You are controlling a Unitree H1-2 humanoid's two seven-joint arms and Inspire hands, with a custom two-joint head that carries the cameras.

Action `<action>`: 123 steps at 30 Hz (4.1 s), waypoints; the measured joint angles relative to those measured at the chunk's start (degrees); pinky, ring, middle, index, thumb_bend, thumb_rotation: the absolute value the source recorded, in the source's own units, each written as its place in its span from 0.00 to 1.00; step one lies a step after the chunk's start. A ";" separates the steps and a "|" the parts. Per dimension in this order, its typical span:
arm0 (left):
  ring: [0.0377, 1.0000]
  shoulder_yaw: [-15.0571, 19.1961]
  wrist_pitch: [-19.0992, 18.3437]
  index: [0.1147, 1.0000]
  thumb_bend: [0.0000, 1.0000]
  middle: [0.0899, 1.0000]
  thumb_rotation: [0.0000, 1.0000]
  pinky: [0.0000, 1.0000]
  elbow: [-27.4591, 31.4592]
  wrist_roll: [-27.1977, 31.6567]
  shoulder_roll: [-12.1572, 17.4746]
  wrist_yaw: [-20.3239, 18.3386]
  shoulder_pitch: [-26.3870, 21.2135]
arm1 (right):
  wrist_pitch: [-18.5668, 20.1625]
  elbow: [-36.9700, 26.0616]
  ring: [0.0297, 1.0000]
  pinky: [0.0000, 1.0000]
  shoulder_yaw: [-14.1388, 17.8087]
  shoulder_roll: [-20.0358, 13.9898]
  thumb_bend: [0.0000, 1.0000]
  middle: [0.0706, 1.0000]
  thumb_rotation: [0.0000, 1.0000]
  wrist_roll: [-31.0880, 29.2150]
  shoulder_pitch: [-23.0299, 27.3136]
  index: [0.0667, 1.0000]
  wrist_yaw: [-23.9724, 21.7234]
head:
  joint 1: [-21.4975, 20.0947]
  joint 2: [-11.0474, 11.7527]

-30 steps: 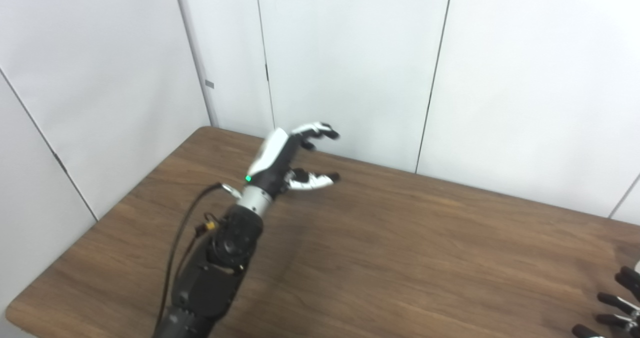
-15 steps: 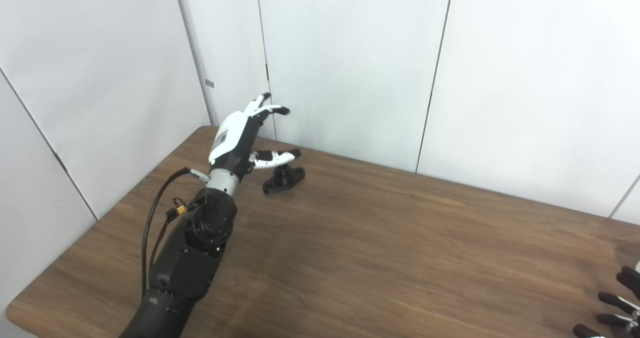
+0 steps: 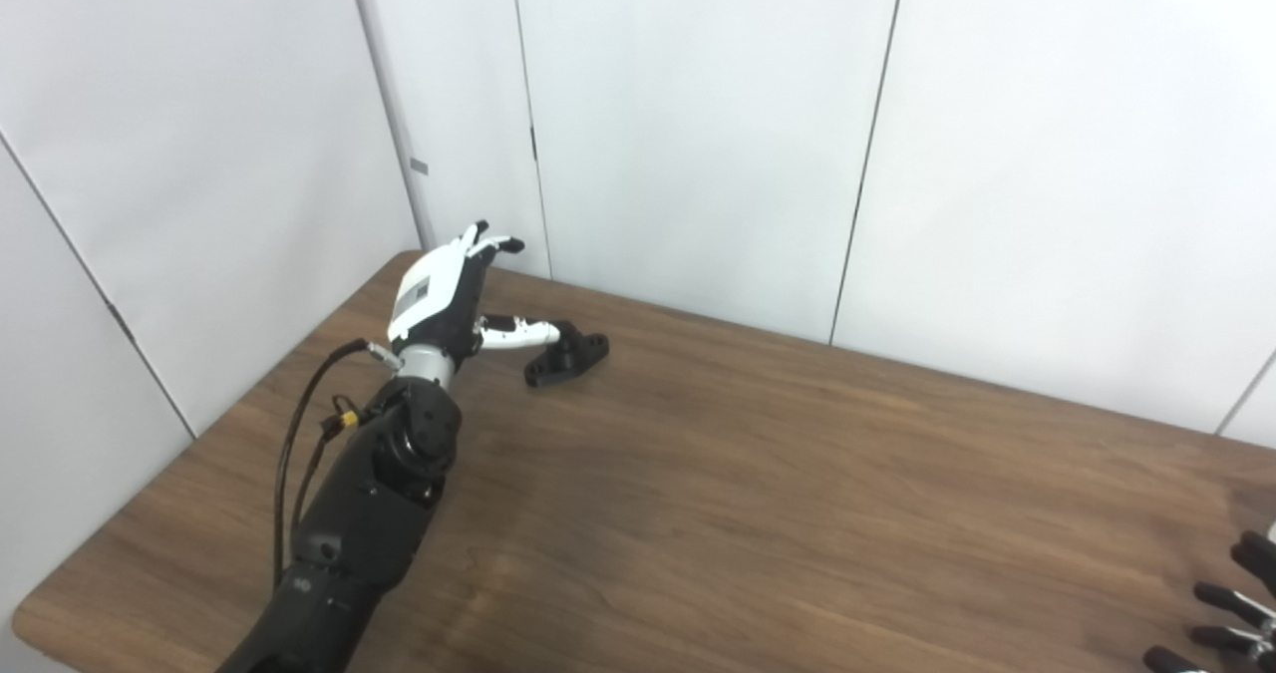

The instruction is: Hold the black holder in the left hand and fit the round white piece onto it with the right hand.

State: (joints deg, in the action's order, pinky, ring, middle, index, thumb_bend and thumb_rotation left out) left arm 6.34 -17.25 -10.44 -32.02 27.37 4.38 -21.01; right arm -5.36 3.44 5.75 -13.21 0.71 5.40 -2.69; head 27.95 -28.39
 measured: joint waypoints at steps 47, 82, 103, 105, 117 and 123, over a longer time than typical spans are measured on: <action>1.00 -8.69 0.25 0.72 0.99 1.00 0.33 1.00 -21.27 1.95 -1.45 9.91 -4.18 | 1.92 -3.29 0.70 0.58 0.14 -0.07 0.66 0.86 0.06 0.55 -2.02 0.86 -0.80 | -1.67 -2.02; 1.00 -7.67 10.11 0.43 0.54 0.95 0.06 1.00 -29.83 7.01 -3.86 16.50 -6.72 | 3.37 -4.94 0.69 0.60 0.38 -0.07 0.68 0.85 0.08 0.70 -2.56 0.85 -0.97 | -2.37 -3.17; 1.00 -12.36 10.75 0.42 0.52 0.92 0.06 1.00 -32.61 5.20 -3.33 20.96 -7.90 | 3.91 -4.99 0.68 0.59 0.49 0.14 0.68 0.85 0.13 2.09 -2.35 0.84 -0.74 | -3.34 -2.99; 1.00 -12.54 11.35 0.42 0.52 0.91 0.06 1.00 -32.07 5.46 -2.99 20.04 -7.76 | 3.92 -5.04 0.67 0.59 0.50 0.24 0.68 0.85 0.12 2.09 -2.35 0.84 -0.71 | -4.04 -3.08; 1.00 -16.06 20.70 0.42 0.53 1.00 0.06 1.00 -24.89 11.97 -1.73 6.05 -5.25 | 3.90 -4.85 0.65 0.55 0.46 0.54 0.71 0.82 0.10 2.03 -1.66 0.81 -0.67 | -6.24 -3.34; 1.00 -20.69 25.84 0.41 0.52 1.00 0.06 1.00 -21.33 12.15 -2.95 -1.04 -5.23 | 3.00 -4.28 0.64 0.55 0.33 0.70 0.72 0.82 0.09 2.51 -1.28 0.81 -0.27 | -9.14 -3.78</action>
State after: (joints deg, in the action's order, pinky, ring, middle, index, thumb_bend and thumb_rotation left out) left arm -14.35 8.59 -31.77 -19.87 24.41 3.34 -26.25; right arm -2.36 -0.84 6.08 -12.51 3.21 4.12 -2.96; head 18.81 -32.17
